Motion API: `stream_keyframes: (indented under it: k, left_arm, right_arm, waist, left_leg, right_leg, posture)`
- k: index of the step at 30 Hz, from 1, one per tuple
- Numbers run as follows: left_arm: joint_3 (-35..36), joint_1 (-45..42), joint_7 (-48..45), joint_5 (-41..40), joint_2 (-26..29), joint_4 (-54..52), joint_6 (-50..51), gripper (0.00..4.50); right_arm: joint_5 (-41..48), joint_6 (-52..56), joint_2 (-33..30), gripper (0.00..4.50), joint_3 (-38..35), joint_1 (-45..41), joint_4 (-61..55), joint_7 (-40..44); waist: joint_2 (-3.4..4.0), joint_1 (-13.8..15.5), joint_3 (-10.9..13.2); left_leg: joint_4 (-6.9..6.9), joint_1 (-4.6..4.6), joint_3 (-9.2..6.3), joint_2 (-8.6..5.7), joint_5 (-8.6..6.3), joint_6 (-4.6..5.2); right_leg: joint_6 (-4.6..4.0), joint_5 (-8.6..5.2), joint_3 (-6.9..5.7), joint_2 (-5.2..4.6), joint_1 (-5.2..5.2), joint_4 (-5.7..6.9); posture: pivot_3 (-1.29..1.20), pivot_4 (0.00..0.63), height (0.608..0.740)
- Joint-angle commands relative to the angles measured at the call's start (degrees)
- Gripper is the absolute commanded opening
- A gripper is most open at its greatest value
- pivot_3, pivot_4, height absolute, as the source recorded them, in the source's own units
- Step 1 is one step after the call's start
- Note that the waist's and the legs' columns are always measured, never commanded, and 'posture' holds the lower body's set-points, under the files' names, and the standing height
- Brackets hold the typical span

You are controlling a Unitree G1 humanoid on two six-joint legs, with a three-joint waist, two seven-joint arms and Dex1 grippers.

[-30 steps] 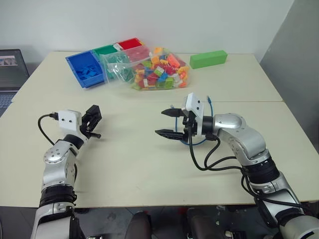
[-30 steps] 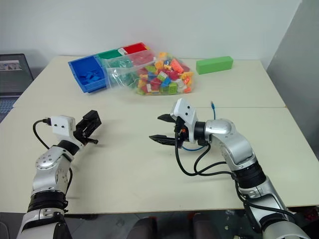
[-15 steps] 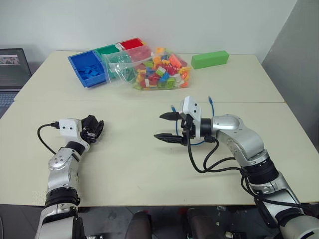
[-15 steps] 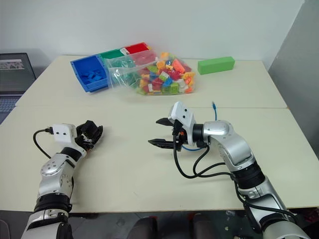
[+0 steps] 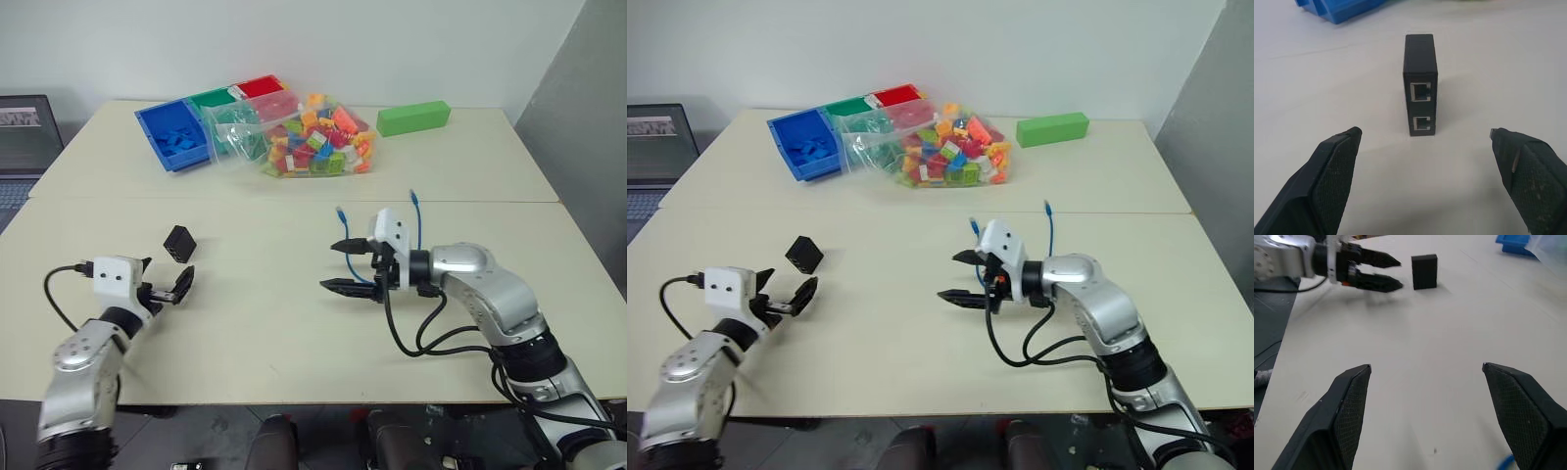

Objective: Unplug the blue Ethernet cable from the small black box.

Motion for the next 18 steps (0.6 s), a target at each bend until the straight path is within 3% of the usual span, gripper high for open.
stream_keyframes:
  k: [1,8,18]
  left_arm:
    - [4.2,2.4,-3.2,-3.5,5.0,-9.6,7.2,4.49]
    - [10.9,6.2,-17.1,-14.2,14.4,-17.1,16.8,4.49]
    - [14.2,6.0,-21.4,-17.9,15.7,-16.8,20.6,4.49]
  right_arm:
    - [2.4,-2.4,-3.5,3.86,-6.0,0.2,-0.4,2.4]
    - [3.7,-5.8,-13.2,3.86,-10.3,-1.5,6.8,12.7]
    - [6.6,-3.9,-15.3,3.86,-11.5,-2.4,7.4,15.3]
  waist:
    - [0.0,0.0,0.0]
    - [0.03,-0.1,0.1]
    - [0.07,-0.6,0.1]
  left_leg:
    - [0.0,0.0,0.02,-0.01,0.0,0.0]
    - [-0.05,0.04,0.09,0.0,-0.01,0.01]
    - [-0.05,0.03,0.11,0.02,-0.01,0.02]
  right_leg:
    - [0.15,-0.09,0.0,0.0,0.0,0.0]
    - [0.15,-0.11,0.03,0.02,-0.02,-0.06]
    - [0.13,-0.13,0.06,0.04,-0.03,-0.06]
  posture:
    - [0.0,0.15,0.74]
    - [0.0,0.15,0.74]
    - [0.0,0.15,0.74]
